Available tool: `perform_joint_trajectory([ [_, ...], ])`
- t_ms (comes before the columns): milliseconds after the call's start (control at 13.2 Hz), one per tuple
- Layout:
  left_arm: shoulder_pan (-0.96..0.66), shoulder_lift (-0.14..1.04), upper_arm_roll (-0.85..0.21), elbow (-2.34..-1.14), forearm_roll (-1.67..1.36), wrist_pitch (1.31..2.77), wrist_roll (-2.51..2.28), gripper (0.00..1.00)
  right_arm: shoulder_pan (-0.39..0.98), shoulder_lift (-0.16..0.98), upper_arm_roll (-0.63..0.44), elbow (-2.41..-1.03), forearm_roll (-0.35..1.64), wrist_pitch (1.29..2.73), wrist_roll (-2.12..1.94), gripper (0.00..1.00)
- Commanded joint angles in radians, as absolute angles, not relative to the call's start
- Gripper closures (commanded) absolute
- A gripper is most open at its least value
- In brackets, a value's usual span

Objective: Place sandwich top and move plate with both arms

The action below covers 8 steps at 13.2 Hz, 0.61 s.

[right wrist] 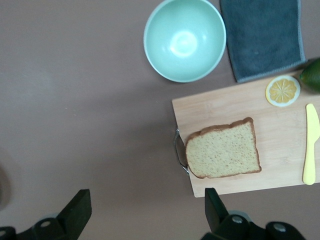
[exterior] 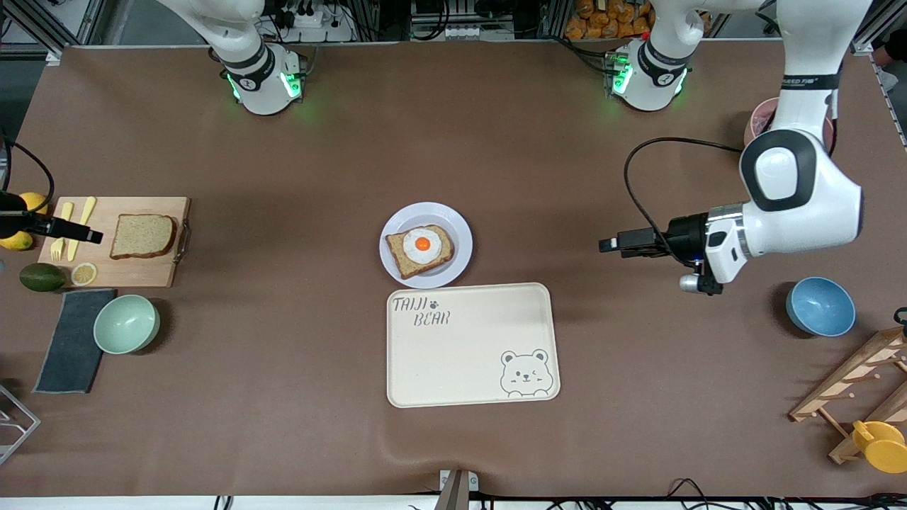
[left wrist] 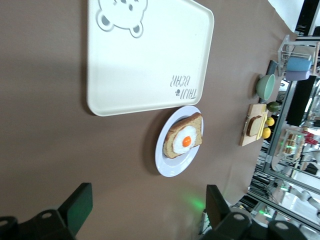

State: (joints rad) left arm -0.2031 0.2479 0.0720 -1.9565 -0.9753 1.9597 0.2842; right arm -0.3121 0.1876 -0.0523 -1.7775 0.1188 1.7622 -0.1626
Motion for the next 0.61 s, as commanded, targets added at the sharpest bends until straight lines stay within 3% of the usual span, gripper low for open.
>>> perform_joint_trajectory([
  [0,-0.222,0.255,0.025,-2.026,-1.063,2.083,0.363,0.00,-0.383,0.216,-0.037,-1.793,0.165,1.775,-0.262,0.00],
  [304,-0.222,0.319,-0.037,-2.150,-1.484,2.105,0.677,0.00,-0.472,0.282,-0.038,-1.793,0.201,1.790,-0.416,0.00],
  [532,-0.251,0.373,-0.090,-2.166,-1.620,2.161,0.738,0.00,-0.514,0.333,-0.038,-1.798,0.201,1.844,-0.544,0.00],
])
